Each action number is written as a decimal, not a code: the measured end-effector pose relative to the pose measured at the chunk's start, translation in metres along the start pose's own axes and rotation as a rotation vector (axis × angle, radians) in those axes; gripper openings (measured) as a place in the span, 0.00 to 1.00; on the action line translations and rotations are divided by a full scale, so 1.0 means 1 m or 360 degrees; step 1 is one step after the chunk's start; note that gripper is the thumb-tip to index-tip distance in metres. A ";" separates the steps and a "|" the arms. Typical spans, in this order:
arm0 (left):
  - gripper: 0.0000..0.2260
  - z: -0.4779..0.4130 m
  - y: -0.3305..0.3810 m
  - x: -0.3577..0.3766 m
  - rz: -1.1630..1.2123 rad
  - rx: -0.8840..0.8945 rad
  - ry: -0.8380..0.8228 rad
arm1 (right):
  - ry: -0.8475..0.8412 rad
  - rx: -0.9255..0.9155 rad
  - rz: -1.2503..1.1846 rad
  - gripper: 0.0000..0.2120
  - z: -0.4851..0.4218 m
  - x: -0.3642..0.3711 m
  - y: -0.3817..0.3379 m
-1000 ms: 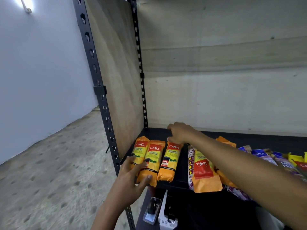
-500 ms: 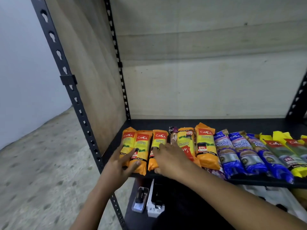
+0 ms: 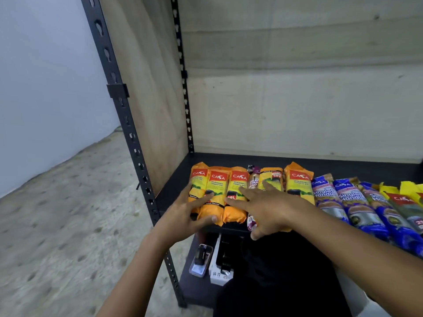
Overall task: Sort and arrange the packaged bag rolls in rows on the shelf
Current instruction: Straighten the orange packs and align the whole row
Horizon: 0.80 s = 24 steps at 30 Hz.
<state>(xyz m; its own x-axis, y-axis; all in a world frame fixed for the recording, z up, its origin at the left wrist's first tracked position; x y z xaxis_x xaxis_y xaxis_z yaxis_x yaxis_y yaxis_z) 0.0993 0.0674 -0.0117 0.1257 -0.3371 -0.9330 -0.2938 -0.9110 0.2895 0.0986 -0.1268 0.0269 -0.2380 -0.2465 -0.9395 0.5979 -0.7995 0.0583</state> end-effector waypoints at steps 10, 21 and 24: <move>0.29 -0.014 -0.006 -0.003 0.0152 0.0128 0.0006 | 0.0297 -0.0120 0.0064 0.43 -0.007 -0.003 -0.002; 0.32 -0.010 -0.002 0.002 0.0007 0.0091 -0.0031 | 0.0342 -0.0171 0.0059 0.43 -0.006 -0.003 0.002; 0.31 -0.011 -0.005 -0.002 0.0171 0.0082 0.0055 | 0.0332 -0.0180 0.0041 0.43 -0.006 -0.005 0.005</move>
<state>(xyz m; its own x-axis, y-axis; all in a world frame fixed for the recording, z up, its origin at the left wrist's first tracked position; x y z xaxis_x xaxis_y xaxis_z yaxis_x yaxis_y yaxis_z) 0.1107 0.0703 -0.0090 0.1231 -0.4406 -0.8892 -0.3552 -0.8562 0.3751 0.1070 -0.1267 0.0299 -0.0656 -0.1382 -0.9882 0.6862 -0.7252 0.0558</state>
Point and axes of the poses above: each hand's wrist, its own z-axis away from the middle knuckle, its own x-axis out of the palm, y = z × x, the point moved 8 cm from there along -z, towards the middle knuckle, and after that the axes turned 9 degrees about -z, right-handed, at the moved point
